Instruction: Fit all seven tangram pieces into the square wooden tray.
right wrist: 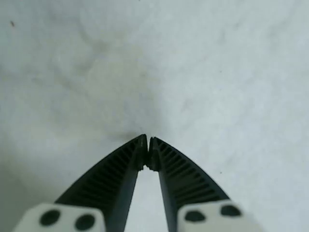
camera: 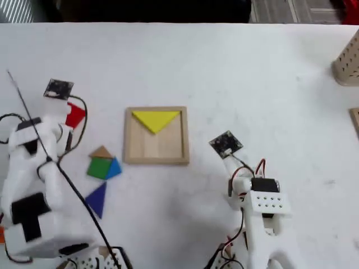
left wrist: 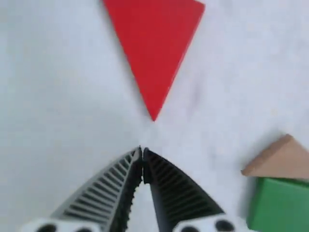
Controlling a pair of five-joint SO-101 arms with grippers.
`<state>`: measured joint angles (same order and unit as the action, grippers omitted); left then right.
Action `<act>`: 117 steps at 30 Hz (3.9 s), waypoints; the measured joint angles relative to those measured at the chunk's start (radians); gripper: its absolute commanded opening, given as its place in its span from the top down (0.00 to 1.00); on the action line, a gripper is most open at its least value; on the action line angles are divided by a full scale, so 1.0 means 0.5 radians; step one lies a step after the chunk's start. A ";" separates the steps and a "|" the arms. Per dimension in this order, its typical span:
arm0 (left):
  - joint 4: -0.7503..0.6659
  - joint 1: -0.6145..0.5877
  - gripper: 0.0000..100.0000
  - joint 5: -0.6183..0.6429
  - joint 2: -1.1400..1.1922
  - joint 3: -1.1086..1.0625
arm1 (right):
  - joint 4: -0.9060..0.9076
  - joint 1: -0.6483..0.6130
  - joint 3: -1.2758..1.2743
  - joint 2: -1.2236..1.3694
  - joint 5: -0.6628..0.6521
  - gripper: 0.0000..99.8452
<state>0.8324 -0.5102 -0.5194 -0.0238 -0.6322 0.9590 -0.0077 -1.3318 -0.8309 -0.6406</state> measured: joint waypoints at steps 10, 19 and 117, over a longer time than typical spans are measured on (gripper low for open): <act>0.009 -0.586 0.97 0.377 -1.111 -0.761 | 0.000 -0.411 0.242 0.000 0.126 0.98; 0.009 -1.310 0.88 0.822 -1.301 -1.046 | -0.003 -1.289 0.856 0.086 0.660 0.98; -0.092 -1.099 0.89 1.289 -1.304 -0.822 | 1.528 -1.341 5.588 3.771 0.819 0.98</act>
<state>0.7864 -1.0595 0.1250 -0.6759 -1.0434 1.7231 -0.6782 1.4622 1.0549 -0.2309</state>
